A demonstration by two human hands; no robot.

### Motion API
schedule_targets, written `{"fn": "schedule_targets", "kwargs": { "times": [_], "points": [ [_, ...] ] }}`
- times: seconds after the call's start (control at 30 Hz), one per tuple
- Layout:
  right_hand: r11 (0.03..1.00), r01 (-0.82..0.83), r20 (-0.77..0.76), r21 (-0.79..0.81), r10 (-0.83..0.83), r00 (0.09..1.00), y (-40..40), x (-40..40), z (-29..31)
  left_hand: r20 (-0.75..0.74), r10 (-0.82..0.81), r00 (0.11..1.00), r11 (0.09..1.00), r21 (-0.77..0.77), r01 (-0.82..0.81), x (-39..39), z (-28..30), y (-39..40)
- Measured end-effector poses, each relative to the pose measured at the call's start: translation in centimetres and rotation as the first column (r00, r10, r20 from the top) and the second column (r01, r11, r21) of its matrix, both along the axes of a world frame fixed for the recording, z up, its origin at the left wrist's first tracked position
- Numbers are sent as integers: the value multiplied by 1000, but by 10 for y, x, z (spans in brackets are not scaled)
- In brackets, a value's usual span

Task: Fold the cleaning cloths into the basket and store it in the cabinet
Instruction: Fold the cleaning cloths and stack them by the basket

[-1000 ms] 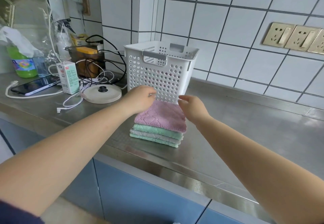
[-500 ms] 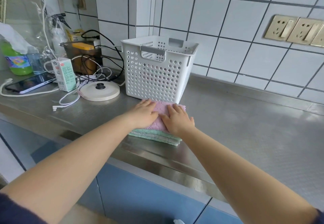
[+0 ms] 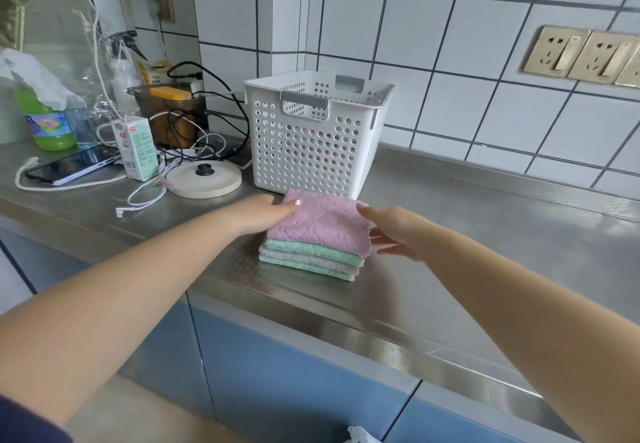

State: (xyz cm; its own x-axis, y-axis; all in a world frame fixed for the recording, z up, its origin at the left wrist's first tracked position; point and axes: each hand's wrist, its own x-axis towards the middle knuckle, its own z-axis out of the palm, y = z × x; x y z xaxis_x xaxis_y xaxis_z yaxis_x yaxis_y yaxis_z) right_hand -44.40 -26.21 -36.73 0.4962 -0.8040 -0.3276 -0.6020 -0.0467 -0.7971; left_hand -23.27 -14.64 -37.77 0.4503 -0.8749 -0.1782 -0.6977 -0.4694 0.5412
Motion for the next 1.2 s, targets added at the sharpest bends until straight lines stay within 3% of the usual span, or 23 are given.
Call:
{"fn": "schedule_targets", "kwargs": {
  "times": [0.1, 0.2, 0.37, 0.5, 0.57, 0.67, 0.8, 0.97, 1.2],
  "points": [
    [994, 20, 1, 107, -20, 1000, 7, 2, -8, 64, 9, 998, 990, 137, -17, -4, -1, 4],
    [983, 67, 75, 170, -80, 994, 9, 5, -14, 17, 18, 1000, 992, 125, -20, -11, -2, 5],
    [953, 131, 189, 272, -186, 964, 10, 6, -22, -203, 68, 977, 997, -6, -71, -19, -2, 1],
    [899, 126, 358, 419, -291, 887, 10, -5, -17, -400, 40, 916, 993, -85, -80, -30, -3, -6],
    [872, 97, 441, 480, -335, 833, 9, -17, -13, -518, 26, 855, 986, -125, -105, -41, -2, -10],
    [848, 84, 487, 523, -379, 787, 5, -42, -9, -737, -37, 675, 976, -172, -134, -62, 2, -21],
    [829, 80, 512, 553, -414, 753, -11, -84, -9, -879, -100, 467, 973, -185, -138, -96, 3, -45],
    [798, 114, 486, 591, -466, 740, -41, -130, -16, -921, -149, 361, 963, -217, -157, -137, -13, -86],
    [834, 119, 479, 538, -419, 772, -123, -143, -5, -958, -198, 210, 956, -236, -176, -151, -21, -156]
  ]
}}
